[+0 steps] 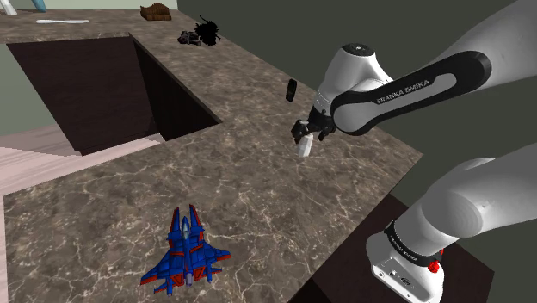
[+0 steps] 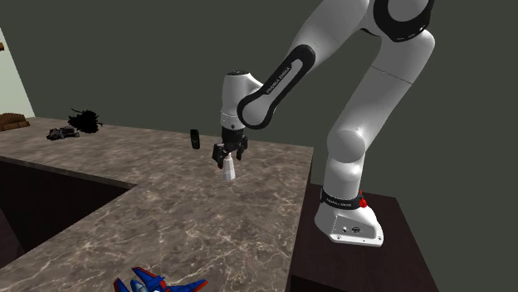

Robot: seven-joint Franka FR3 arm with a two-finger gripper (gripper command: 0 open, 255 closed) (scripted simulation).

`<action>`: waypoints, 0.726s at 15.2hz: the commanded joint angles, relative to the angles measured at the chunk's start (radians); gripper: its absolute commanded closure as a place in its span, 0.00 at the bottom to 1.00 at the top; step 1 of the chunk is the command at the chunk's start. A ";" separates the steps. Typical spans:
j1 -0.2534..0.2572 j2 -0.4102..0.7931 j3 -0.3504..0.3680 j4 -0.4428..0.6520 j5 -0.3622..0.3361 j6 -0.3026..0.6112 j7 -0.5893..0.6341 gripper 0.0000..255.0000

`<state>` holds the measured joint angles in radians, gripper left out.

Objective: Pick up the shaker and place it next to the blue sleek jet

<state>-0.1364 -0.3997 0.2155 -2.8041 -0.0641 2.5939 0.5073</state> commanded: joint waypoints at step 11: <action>0.003 -0.013 -0.003 0.005 0.004 -0.018 -0.005 1.00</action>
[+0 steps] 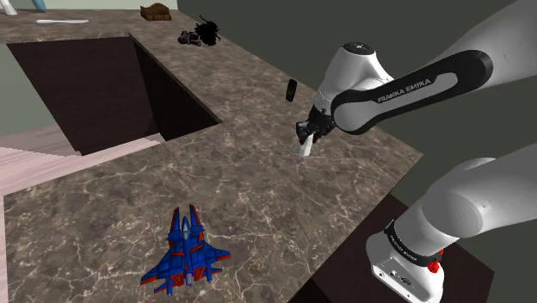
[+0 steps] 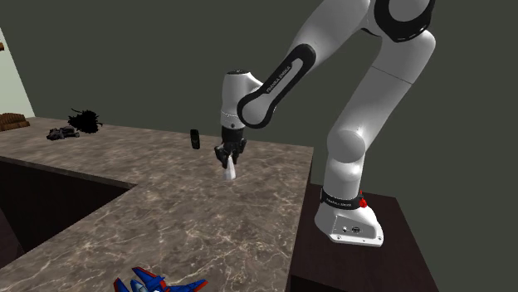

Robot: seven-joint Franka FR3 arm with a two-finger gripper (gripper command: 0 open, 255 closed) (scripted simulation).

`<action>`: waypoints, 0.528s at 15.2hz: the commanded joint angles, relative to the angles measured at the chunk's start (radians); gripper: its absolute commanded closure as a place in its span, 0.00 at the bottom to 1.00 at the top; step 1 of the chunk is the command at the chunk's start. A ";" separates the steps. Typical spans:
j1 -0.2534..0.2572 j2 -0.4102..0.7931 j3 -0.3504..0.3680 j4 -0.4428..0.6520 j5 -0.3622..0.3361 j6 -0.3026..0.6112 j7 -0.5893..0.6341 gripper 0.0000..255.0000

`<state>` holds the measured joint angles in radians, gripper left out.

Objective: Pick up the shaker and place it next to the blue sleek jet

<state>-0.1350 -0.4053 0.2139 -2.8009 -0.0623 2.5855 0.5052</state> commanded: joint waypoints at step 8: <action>0.021 -0.097 -0.022 0.054 0.026 -0.151 -0.031 1.00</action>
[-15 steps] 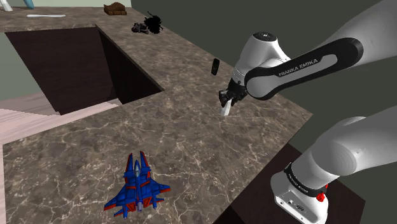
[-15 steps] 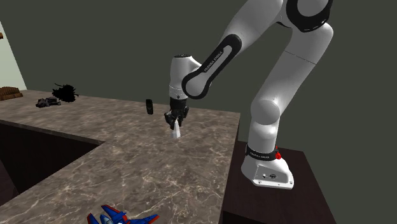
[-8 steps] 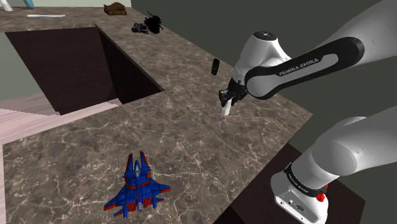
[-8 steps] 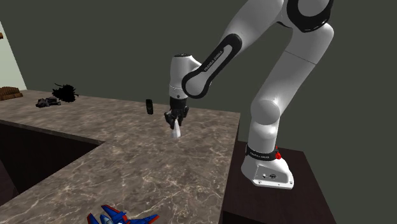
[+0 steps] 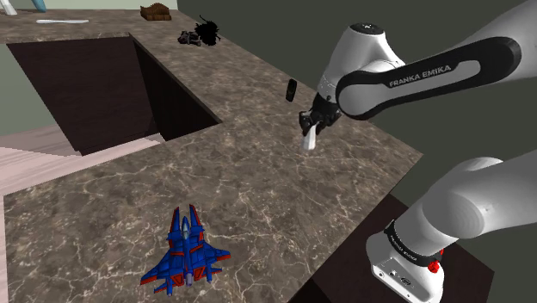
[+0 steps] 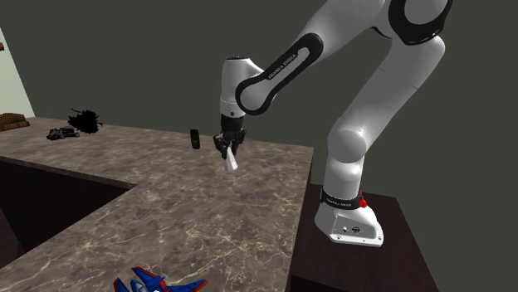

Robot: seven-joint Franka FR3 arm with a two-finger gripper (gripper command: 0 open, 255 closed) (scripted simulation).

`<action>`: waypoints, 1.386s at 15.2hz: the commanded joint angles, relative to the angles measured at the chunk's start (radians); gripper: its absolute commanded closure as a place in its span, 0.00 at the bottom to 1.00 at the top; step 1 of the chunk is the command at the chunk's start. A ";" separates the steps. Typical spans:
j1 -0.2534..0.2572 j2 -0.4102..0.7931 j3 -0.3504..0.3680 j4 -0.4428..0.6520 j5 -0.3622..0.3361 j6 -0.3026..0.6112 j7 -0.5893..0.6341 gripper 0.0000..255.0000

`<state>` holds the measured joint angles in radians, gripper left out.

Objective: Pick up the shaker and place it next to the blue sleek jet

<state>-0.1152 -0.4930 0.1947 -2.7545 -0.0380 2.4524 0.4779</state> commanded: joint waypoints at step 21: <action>0.014 -0.134 -0.034 0.212 0.018 -0.345 -0.046 1.00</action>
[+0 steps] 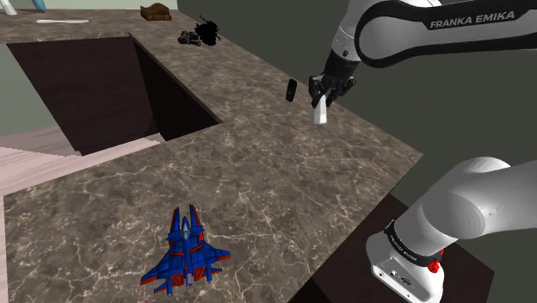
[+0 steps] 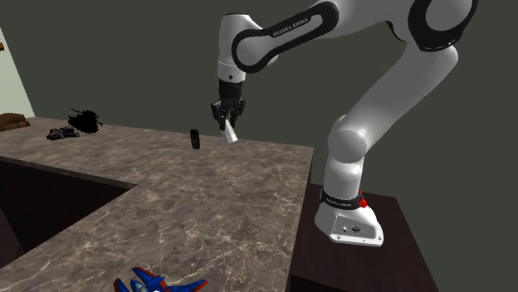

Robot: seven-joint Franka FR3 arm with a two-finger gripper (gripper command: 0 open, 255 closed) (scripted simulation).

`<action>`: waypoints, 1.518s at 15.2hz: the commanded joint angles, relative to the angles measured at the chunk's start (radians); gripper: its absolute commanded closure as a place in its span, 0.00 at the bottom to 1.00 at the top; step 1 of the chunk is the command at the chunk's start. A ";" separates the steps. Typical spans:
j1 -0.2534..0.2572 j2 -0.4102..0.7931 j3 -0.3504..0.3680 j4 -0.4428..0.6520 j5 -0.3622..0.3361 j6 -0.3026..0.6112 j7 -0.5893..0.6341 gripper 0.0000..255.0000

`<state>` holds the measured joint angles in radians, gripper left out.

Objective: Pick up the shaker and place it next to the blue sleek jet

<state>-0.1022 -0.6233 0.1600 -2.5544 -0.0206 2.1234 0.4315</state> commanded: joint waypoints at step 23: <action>0.194 -0.135 0.365 0.084 0.199 -0.226 0.417 1.00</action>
<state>0.0847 -0.7633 0.5018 -2.4780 0.1679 1.9001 0.8222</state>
